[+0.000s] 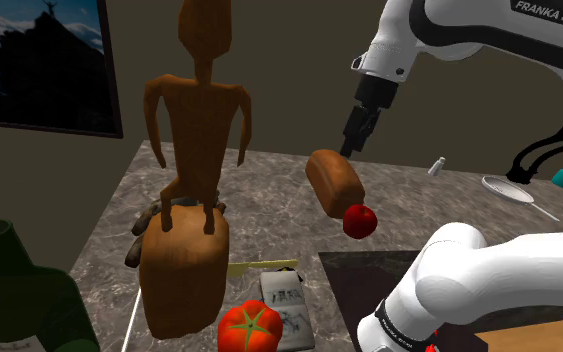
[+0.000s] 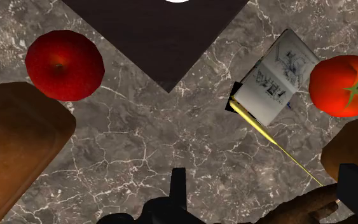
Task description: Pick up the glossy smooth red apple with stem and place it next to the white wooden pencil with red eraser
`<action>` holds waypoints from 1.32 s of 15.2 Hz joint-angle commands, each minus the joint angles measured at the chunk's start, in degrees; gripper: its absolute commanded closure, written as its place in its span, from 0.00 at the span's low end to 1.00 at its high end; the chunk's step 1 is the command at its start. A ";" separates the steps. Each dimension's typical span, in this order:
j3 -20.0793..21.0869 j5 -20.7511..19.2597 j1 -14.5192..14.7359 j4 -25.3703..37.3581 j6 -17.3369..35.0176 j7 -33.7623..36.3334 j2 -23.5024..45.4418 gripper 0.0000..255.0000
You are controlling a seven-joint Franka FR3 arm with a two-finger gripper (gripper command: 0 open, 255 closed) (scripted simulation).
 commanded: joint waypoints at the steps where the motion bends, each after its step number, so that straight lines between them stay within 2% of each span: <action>1: 0.00 0.00 0.00 0.00 0.00 0.00 0.00 0.00; 11: -7.69 -9.89 -6.62 -19.29 11.96 -7.26 -12.24 0.00; 20: -18.82 -21.63 -15.85 -31.94 25.02 -15.08 -17.05 0.00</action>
